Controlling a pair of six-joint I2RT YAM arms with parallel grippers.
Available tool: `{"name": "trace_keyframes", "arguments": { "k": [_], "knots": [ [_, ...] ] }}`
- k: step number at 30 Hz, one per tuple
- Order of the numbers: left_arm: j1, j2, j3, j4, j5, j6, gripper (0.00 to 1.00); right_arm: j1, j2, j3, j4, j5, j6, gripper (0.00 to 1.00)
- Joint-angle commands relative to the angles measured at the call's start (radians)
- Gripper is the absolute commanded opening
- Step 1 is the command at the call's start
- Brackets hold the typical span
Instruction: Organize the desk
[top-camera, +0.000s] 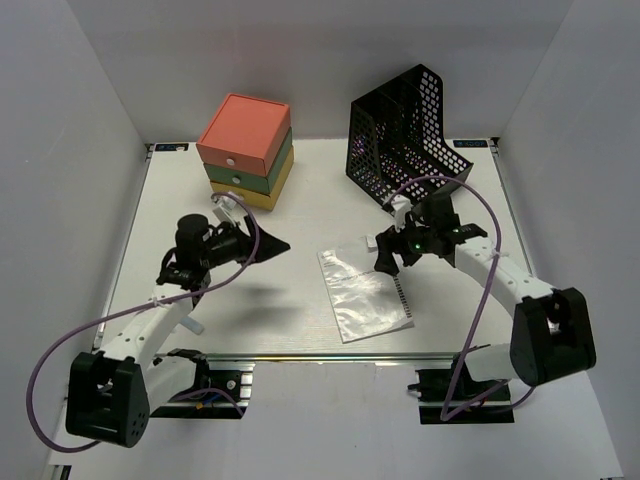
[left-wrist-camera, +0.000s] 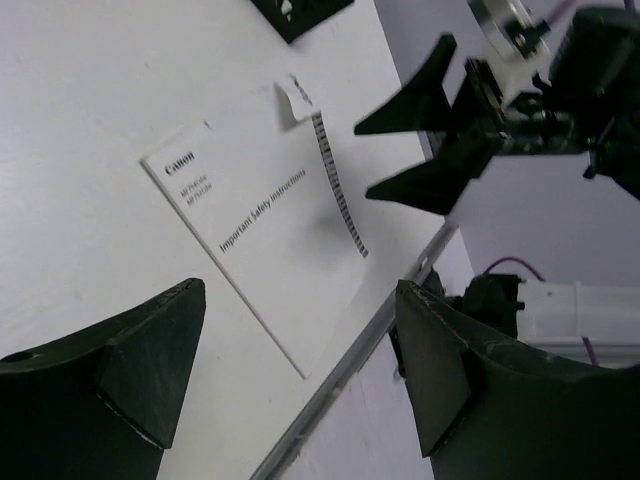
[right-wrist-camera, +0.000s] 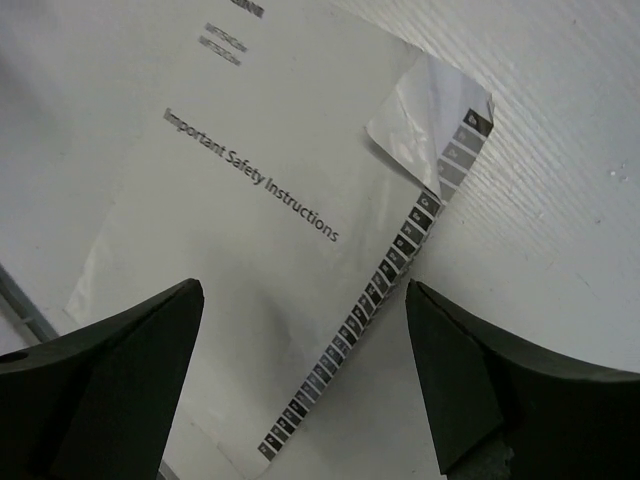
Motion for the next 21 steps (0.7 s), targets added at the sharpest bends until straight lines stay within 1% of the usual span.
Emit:
{"name": "trace_keyframes", "arguments": {
  "k": [1, 2, 4, 7, 12, 17, 21],
  "knots": [
    [-0.059, -0.030, -0.027, -0.048, -0.053, 0.011, 0.86, -0.005, 0.053, 0.020, -0.021, 0.077, 0.010, 0.88],
    [-0.074, -0.030, -0.027, -0.066, -0.053, 0.009, 0.86, -0.001, 0.068, 0.027, -0.020, 0.101, 0.010, 0.89],
    [-0.144, -0.017, -0.027, -0.091, -0.144, 0.008, 0.86, 0.001, 0.102, 0.028, -0.009, 0.124, 0.009, 0.89],
    [-0.200, 0.010, -0.027, -0.102, -0.205, 0.008, 0.86, -0.001, 0.134, 0.030, 0.003, 0.140, 0.006, 0.89],
    [-0.315, 0.109, -0.016, -0.105, -0.342, -0.001, 0.86, 0.002, 0.194, 0.037, 0.012, 0.142, -0.008, 0.89],
    [-0.385, 0.174, -0.050, -0.050, -0.438, -0.028, 0.86, 0.007, 0.245, 0.030, 0.029, 0.116, -0.025, 0.89],
    [-0.442, 0.252, -0.067, 0.014, -0.471, -0.046, 0.86, 0.015, 0.265, 0.022, 0.035, 0.102, -0.027, 0.89]
  ]
}}
